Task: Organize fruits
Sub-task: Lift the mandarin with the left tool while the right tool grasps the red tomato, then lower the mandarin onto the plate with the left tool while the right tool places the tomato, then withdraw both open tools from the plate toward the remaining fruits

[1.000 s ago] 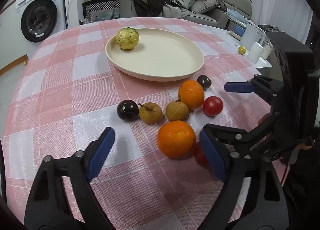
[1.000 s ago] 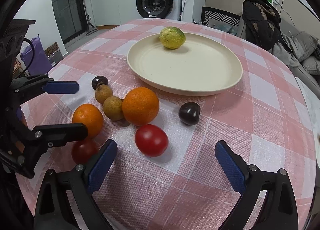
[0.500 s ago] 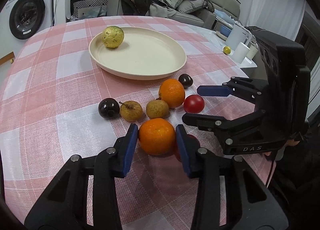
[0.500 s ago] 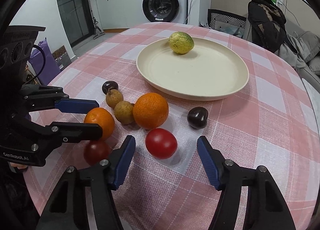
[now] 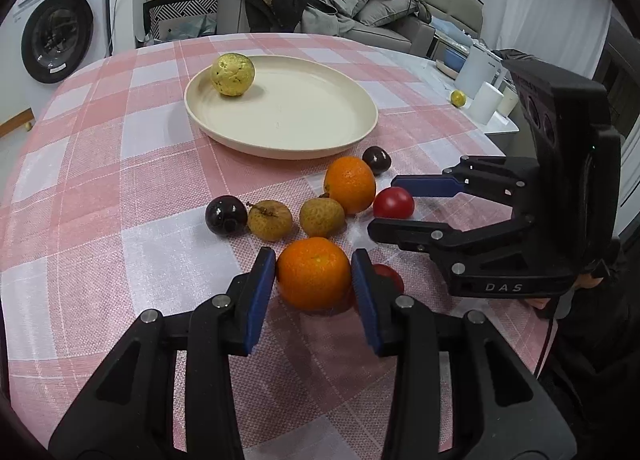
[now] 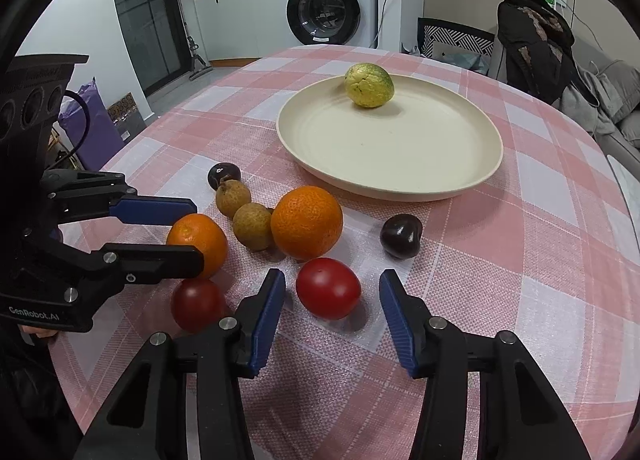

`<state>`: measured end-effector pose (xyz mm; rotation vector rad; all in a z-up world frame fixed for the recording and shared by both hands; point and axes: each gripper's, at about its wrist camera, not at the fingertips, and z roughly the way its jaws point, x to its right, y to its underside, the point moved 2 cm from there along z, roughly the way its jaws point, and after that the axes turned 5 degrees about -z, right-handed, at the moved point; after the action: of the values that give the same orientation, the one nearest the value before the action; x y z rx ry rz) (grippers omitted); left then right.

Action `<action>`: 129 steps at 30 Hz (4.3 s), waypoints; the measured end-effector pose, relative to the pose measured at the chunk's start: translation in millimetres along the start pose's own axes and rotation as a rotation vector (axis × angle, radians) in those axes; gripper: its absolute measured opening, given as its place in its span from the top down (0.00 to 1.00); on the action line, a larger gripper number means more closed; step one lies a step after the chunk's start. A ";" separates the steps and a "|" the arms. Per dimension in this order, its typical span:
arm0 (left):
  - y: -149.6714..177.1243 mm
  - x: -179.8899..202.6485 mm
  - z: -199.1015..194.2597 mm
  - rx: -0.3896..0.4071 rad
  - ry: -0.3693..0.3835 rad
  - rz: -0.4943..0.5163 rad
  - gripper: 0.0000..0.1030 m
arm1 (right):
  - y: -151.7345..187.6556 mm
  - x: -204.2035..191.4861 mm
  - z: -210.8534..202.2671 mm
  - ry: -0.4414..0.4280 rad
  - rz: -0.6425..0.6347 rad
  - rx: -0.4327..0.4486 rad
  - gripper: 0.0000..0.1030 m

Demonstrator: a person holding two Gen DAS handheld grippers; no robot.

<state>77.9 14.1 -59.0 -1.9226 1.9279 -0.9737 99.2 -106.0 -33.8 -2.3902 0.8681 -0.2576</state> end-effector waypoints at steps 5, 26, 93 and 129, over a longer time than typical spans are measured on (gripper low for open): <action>0.3 -3.0 2.3 -0.009 0.004 -0.015 0.64 | -1.2 -1.4 1.3 0.019 -0.010 0.001 0.62; -14.6 -2.7 -25.1 0.123 0.000 -0.030 0.66 | -12.1 9.8 -27.1 0.052 0.029 0.145 0.71; -52.6 -13.2 -29.0 0.350 -0.275 -0.014 0.01 | -34.9 52.6 -33.3 0.141 0.117 0.229 0.00; -28.5 -20.1 -12.5 0.214 -0.298 -0.012 0.01 | -23.8 37.4 -21.3 0.133 0.032 0.108 0.00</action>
<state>94.8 39.5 -38.0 -1.8388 1.5811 -0.8060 132.8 -124.8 -3.3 -2.2782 0.9272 -0.4435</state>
